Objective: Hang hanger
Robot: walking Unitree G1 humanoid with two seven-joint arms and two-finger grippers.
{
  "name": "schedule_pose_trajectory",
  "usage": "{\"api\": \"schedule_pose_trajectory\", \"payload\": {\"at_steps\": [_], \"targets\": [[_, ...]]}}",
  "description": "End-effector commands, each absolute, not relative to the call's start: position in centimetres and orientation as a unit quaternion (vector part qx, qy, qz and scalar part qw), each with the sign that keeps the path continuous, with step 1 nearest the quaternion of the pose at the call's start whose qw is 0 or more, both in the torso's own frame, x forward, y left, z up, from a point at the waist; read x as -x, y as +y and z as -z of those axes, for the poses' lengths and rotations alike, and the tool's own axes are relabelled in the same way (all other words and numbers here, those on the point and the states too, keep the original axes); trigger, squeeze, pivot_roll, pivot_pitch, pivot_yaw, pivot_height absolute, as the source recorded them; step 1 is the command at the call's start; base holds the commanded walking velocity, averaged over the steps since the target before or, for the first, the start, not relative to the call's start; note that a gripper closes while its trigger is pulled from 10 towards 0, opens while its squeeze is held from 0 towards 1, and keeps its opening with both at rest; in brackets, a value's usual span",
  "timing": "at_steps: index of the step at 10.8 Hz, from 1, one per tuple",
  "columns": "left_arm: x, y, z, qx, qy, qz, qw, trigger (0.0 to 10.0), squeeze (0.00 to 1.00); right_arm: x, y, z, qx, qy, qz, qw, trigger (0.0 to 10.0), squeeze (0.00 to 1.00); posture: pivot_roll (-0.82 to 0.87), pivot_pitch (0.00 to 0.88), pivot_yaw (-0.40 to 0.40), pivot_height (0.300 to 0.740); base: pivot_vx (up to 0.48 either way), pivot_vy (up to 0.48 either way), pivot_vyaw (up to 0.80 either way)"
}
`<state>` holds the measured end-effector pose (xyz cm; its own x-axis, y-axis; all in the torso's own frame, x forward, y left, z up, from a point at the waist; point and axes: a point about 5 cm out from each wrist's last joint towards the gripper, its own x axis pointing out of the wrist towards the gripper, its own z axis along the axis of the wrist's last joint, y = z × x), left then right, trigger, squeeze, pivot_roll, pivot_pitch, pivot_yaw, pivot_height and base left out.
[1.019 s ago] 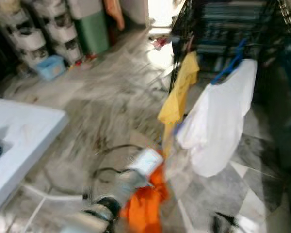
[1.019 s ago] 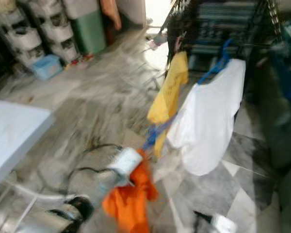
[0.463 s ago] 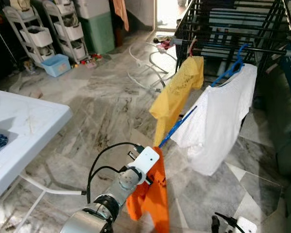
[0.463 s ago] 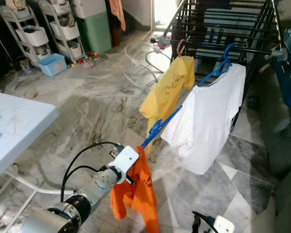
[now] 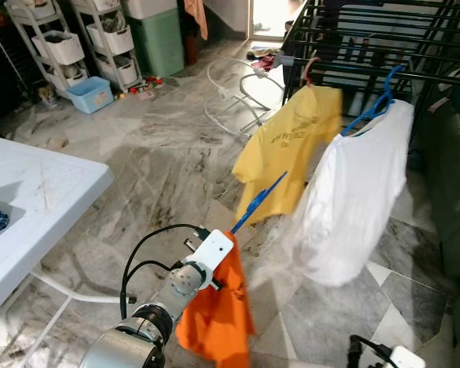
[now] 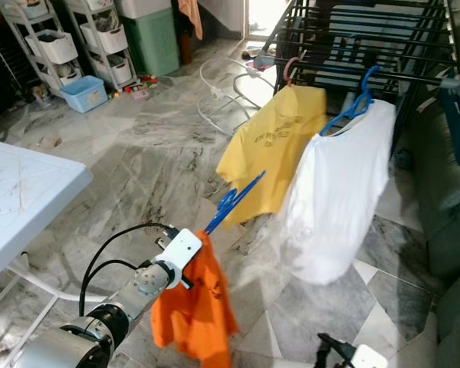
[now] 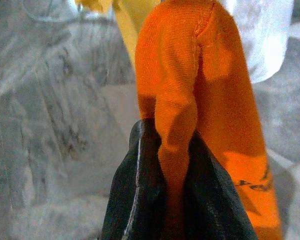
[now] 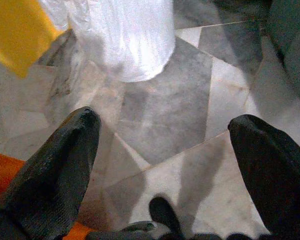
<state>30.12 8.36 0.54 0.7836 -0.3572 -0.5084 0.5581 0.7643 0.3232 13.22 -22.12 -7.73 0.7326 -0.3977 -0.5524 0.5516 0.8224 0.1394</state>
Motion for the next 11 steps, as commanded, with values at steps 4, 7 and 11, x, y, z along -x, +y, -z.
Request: {"api": "schedule_pose_trajectory", "payload": {"at_steps": [4, 7, 11], "targets": [[-28.9, 9.3, 1.0, -0.203, 0.259, 0.232, 0.915, 10.0, 0.0, -13.1, -21.8, 7.8, -0.158, 0.26, 0.251, 0.919, 10.0, 0.0, -0.1, 0.0, 0.041, 0.74, -0.064, 0.074, -0.42], [-29.2, 9.4, 0.6, -0.173, 0.259, 0.253, 0.916, 10.0, 0.0, -13.7, -22.3, 7.2, -0.154, 0.234, 0.237, 0.93, 10.0, 0.0, -0.09, 0.0, 0.023, 0.74, -0.087, 0.1, -0.19], [-33.4, 11.5, -3.6, -0.203, 0.215, 0.221, 0.93, 10.0, 0.0, -19.7, -23.7, 1.9, -0.078, 0.108, 0.128, 0.983, 10.0, 0.0, -0.05, 0.006, -0.003, 0.74, 0.0, 0.0, 0.0]]}}
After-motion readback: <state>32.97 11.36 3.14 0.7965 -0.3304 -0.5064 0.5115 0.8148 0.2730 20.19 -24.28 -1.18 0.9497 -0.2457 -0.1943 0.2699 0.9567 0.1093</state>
